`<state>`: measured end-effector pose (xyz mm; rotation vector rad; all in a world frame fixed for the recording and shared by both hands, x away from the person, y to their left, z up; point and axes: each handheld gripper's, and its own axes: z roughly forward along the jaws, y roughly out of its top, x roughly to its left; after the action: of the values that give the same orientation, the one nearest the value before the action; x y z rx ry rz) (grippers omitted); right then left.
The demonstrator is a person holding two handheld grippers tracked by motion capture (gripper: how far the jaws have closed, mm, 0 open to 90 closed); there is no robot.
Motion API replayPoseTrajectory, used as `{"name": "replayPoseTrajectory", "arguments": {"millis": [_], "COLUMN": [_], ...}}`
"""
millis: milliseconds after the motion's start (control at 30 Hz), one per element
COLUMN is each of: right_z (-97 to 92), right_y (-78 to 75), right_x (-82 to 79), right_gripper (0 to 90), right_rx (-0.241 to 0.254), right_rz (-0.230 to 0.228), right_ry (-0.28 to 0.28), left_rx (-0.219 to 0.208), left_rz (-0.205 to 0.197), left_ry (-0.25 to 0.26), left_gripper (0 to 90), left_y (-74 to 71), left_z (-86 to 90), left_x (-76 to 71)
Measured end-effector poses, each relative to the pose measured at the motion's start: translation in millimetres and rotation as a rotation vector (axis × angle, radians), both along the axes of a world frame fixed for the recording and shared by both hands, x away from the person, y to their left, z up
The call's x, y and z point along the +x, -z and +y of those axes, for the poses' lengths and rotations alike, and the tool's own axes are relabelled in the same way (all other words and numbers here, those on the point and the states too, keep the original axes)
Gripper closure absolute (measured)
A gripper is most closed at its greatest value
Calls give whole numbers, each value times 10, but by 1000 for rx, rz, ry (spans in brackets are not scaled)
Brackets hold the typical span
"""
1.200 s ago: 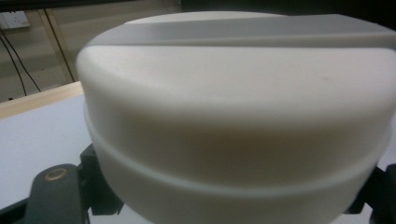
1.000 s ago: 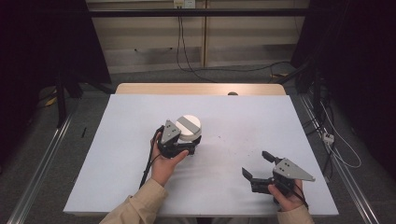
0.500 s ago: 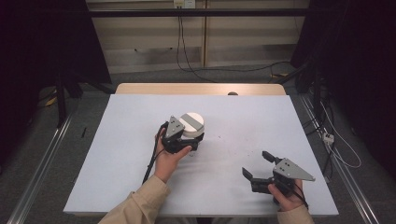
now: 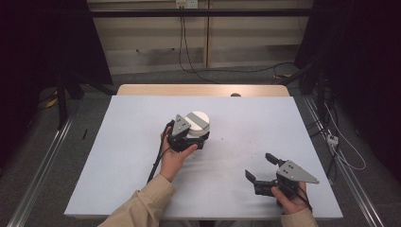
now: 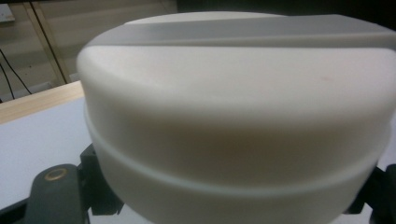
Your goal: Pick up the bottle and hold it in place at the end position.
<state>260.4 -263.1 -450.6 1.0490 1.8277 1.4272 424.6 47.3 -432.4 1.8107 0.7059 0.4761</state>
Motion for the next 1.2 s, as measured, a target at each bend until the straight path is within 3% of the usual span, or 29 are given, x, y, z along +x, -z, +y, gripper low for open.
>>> {"name": "replayPoseTrajectory", "arguments": {"millis": [267,833,1200], "right_z": [3,5,5], "right_y": [0,2,3], "right_x": [2,12,9], "right_gripper": [51,52,52], "right_rx": [-2,0,-2], "right_rz": [1,-1,0], "right_ry": [1,-1,0], "left_rx": [-14,-2,2], "left_rz": [0,-4,-7], "left_ry": [-10,-20,-3], "left_gripper": [184,185,185], "left_y": [26,83,69], "left_z": [0,-60,-152], "left_x": [40,87,147]}}
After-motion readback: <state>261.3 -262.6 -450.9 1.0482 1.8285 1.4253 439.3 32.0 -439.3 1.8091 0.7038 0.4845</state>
